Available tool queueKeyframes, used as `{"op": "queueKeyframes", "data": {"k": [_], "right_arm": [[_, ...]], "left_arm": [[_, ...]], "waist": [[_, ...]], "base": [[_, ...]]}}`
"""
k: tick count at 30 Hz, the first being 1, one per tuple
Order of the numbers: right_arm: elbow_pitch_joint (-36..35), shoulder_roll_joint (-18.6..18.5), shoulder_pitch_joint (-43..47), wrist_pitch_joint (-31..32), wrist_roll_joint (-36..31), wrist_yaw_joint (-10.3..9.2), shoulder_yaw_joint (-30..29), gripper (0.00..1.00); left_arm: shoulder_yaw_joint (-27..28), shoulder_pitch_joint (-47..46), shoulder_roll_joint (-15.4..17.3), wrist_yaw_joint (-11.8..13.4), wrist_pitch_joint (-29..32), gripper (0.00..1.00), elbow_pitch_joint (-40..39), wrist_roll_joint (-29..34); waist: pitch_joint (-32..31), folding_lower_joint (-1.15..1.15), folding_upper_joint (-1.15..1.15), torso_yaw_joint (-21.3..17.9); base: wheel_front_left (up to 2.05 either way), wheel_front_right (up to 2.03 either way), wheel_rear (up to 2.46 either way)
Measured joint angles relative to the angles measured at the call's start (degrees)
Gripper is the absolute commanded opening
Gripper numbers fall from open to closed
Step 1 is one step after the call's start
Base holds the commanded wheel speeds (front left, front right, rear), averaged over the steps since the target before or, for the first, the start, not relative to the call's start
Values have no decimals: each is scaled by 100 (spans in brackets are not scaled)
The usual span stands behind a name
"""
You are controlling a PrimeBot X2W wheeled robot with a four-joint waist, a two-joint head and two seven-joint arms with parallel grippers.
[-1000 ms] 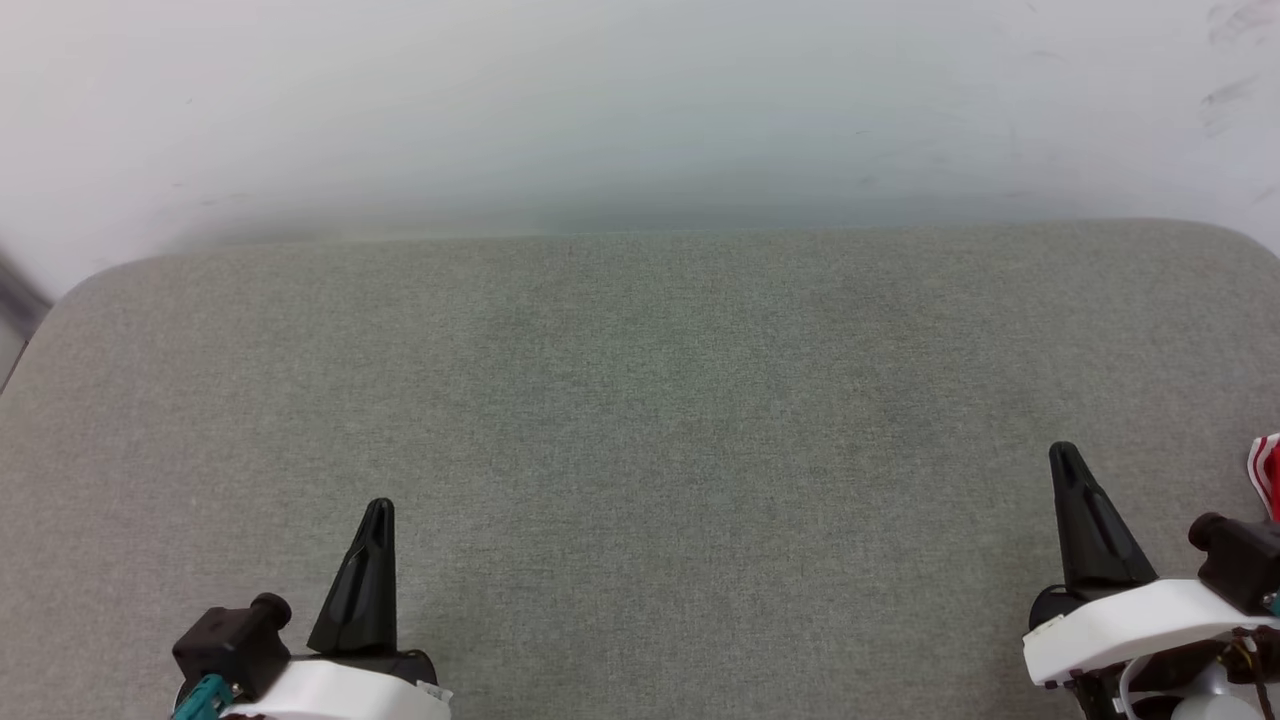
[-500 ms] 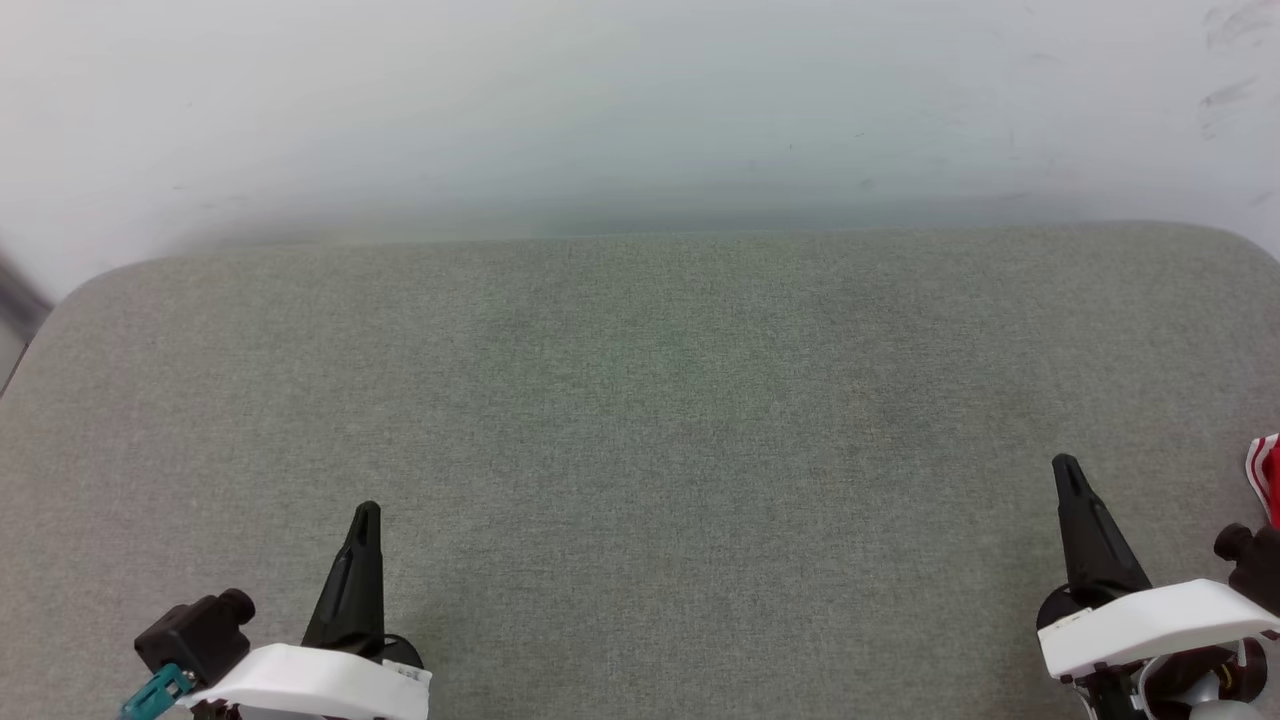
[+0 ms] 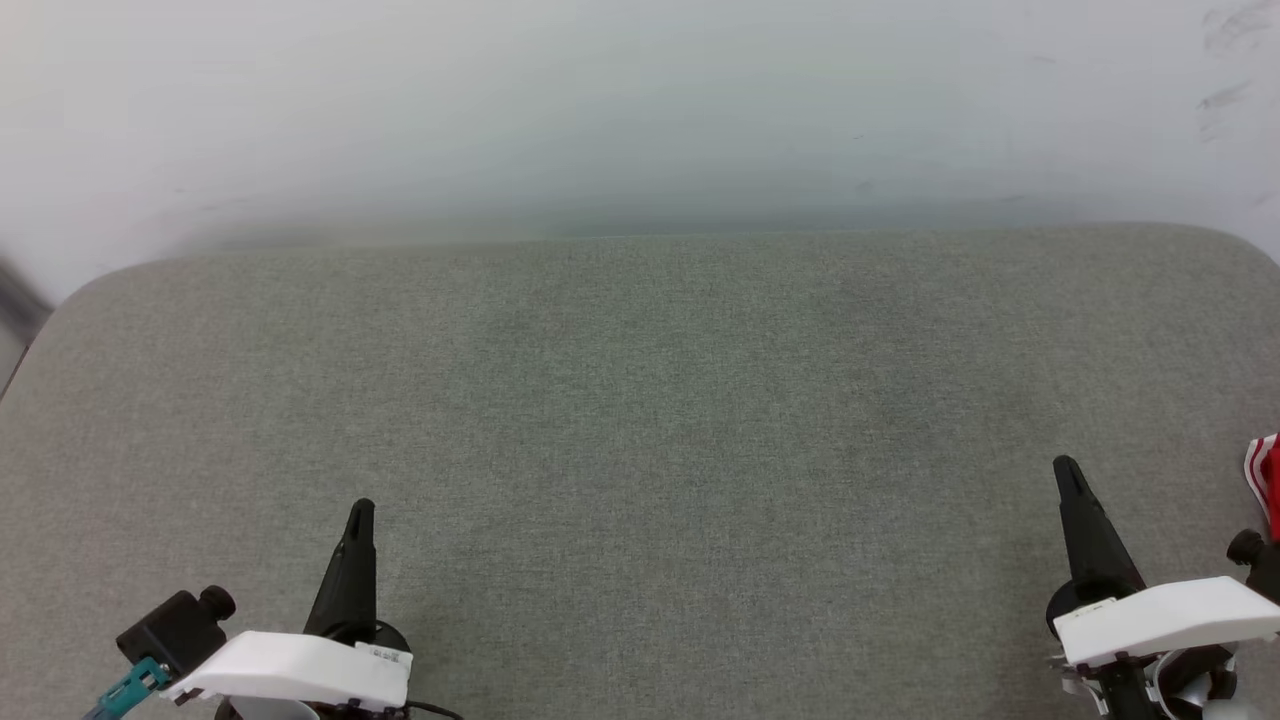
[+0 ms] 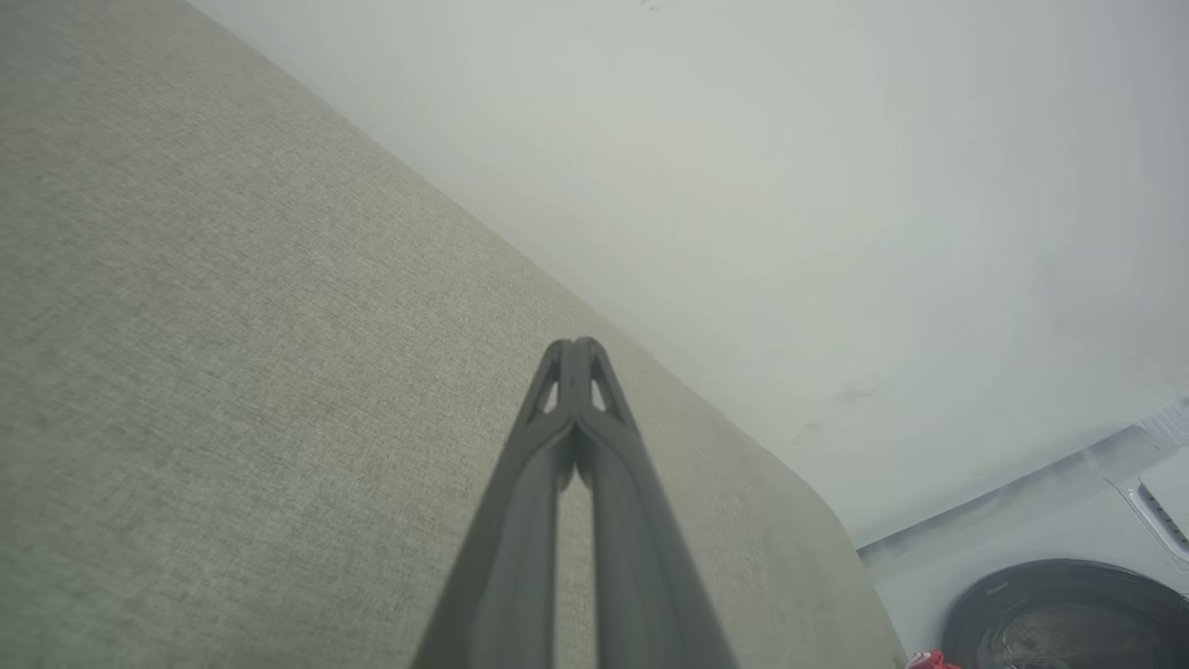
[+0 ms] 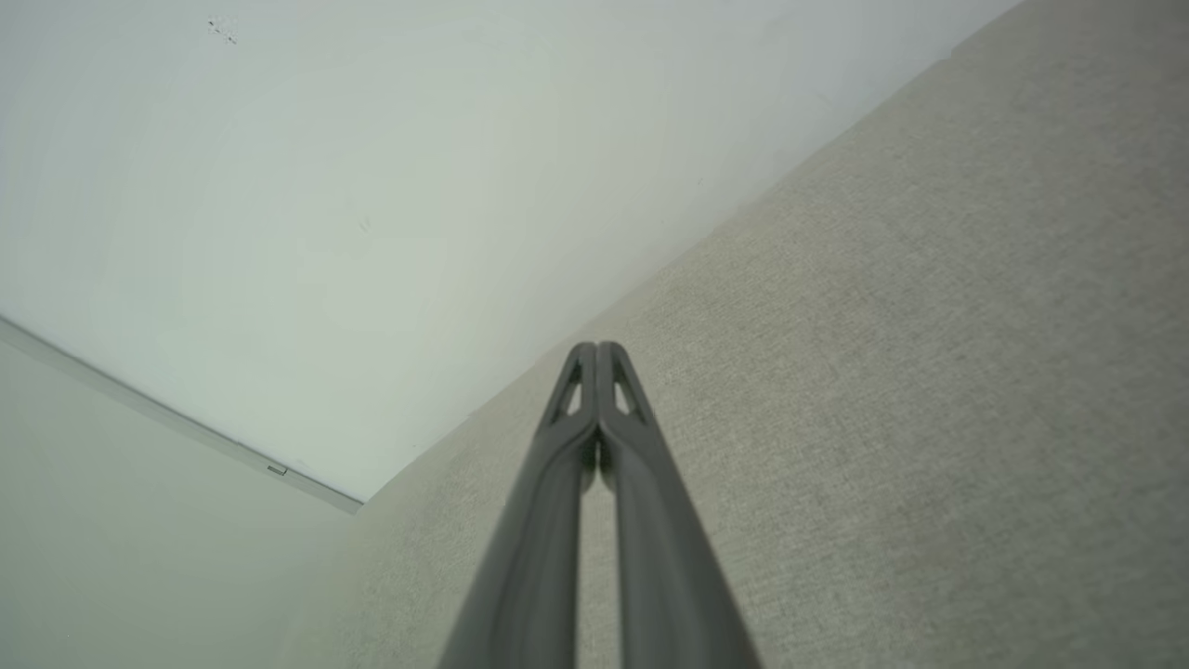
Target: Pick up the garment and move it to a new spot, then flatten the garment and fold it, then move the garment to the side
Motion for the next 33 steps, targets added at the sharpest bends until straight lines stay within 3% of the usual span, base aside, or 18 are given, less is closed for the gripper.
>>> {"op": "queueKeyframes", "data": {"k": [33], "right_arm": [[341,4,-166,303,2126,-1,-82,0]], "left_arm": [[176,-302,16,-10,550,0,327,-2137]], "waist": [[-43,0,0,-10]], "base": [[0,0,0]]}}
